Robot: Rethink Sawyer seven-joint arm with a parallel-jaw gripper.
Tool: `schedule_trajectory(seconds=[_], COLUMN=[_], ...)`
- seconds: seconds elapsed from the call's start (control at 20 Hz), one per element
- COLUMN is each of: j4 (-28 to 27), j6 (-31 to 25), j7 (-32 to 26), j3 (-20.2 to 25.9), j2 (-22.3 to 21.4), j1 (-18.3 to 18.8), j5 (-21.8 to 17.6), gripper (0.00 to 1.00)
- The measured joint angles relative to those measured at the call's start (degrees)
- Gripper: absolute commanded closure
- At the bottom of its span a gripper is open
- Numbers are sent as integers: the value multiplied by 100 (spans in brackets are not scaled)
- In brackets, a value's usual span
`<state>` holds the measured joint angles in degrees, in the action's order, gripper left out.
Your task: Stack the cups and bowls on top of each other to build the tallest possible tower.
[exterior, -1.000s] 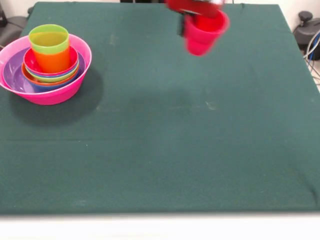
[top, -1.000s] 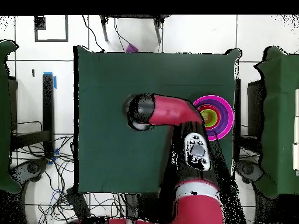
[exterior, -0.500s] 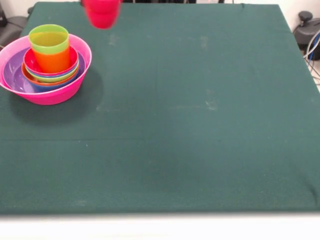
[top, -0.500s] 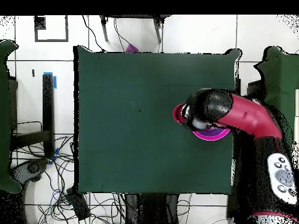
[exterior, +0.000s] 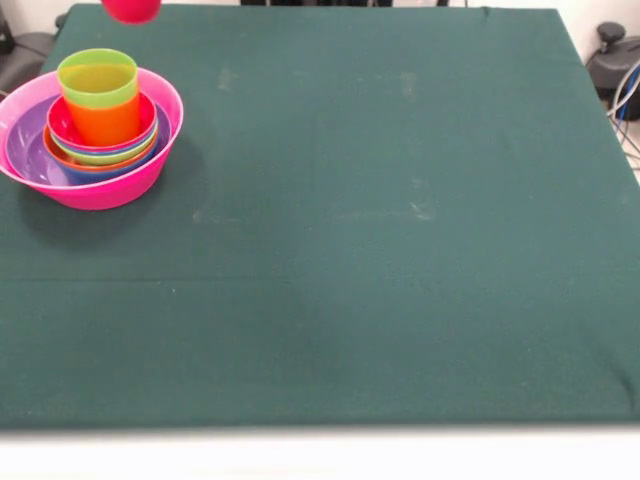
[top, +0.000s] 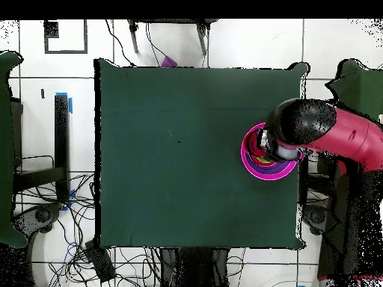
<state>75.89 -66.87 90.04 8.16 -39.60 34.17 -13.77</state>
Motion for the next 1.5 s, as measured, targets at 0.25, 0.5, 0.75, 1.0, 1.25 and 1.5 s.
schedule_trajectory(seconds=[0.25,0.5,0.75,1.0,1.25,1.5], j4=[-249,-429,-682,-878,-1026,-1074], j6=[-161,-164,-162,-162,-164,-164], j7=[-39,-58,-261,-458,-603,-646], j3=[237,460,734,846,963,1063], j2=[5,24,58,112,220,326], j1=[20,125,368,538,660,686], j5=[-45,-95,-318,-456,-552,-569], gripper=[100,100,100,100,100,100])
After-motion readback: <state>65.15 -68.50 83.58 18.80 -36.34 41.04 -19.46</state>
